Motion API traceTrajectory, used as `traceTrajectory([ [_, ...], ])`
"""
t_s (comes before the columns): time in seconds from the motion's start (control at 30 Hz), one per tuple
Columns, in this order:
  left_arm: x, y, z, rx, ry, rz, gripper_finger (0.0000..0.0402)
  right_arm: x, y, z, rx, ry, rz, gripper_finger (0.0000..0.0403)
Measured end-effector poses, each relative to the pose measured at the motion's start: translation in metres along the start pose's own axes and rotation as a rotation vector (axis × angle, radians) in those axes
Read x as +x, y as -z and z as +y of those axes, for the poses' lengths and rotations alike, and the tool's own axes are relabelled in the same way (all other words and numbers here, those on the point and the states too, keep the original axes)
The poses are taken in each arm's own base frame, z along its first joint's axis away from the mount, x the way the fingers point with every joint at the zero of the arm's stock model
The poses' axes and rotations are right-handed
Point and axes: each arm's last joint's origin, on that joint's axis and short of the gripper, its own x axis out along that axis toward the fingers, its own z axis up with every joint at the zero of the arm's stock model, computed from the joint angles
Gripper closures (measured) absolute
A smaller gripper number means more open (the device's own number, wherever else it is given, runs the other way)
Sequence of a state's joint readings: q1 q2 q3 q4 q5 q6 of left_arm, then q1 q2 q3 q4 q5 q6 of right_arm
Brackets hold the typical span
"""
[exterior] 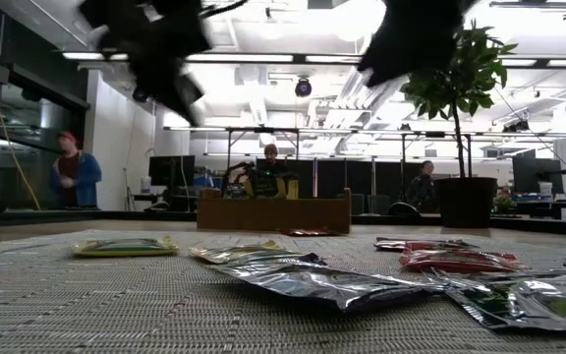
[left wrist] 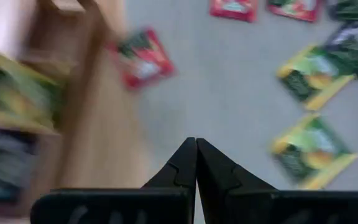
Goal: Pick & Place Tea
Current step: Put the yellow tea bag into the middle section of the wooden organizer
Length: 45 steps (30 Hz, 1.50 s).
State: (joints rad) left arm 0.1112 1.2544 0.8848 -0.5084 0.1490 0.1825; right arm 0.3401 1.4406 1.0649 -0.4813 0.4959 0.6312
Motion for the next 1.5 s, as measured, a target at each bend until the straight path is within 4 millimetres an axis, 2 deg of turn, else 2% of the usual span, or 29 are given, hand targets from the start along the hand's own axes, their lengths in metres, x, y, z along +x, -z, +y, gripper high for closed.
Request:
traceTrajectory([
  [0.07,0.007,0.017,-0.018,-0.083,0.035,-0.05,0.0401,0.002,-0.007,0.001,-0.008,-0.04,-0.039,0.0214],
  [0.17,0.018,0.031,-0.042,-0.161,0.055,-0.092,0.0401,0.005,-0.017,-0.001,-0.035,-0.115,-0.07,0.0214],
  [0.37,0.026,0.041,-0.085,-0.174,0.062,-0.071,0.0401,0.016,-0.028,0.001,-0.054,-0.204,-0.121,0.0225],
  [0.47,0.028,0.046,-0.1,-0.165,0.039,-0.042,0.0401,0.029,-0.024,0.01,-0.063,-0.27,-0.112,0.0256],
  [0.63,0.025,0.052,-0.116,-0.157,0.027,-0.021,0.0401,0.054,-0.009,0.027,-0.038,-0.313,-0.069,0.0341],
  [0.7,0.024,0.053,-0.12,-0.146,0.038,-0.018,0.0401,0.06,-0.006,0.034,-0.037,-0.334,-0.085,0.038],
  [0.77,0.024,0.056,-0.123,-0.142,0.038,-0.004,0.0401,0.067,-0.003,0.04,-0.039,-0.359,-0.102,0.0395],
  [0.97,0.023,0.062,-0.122,-0.178,-0.038,0.028,0.0401,0.085,-0.009,0.06,-0.132,-0.39,-0.053,0.04],
  [1.17,0.025,0.064,-0.122,-0.18,-0.043,0.029,0.0402,0.123,-0.022,0.079,-0.236,-0.433,0.049,0.0401],
  [1.33,0.025,0.063,-0.122,-0.191,-0.043,0.025,0.0402,0.15,-0.025,0.079,-0.242,-0.431,0.089,0.0402],
  [1.5,0.026,0.063,-0.121,-0.244,-0.068,0.019,0.0401,0.17,-0.012,0.077,-0.278,-0.448,0.15,0.0402],
])
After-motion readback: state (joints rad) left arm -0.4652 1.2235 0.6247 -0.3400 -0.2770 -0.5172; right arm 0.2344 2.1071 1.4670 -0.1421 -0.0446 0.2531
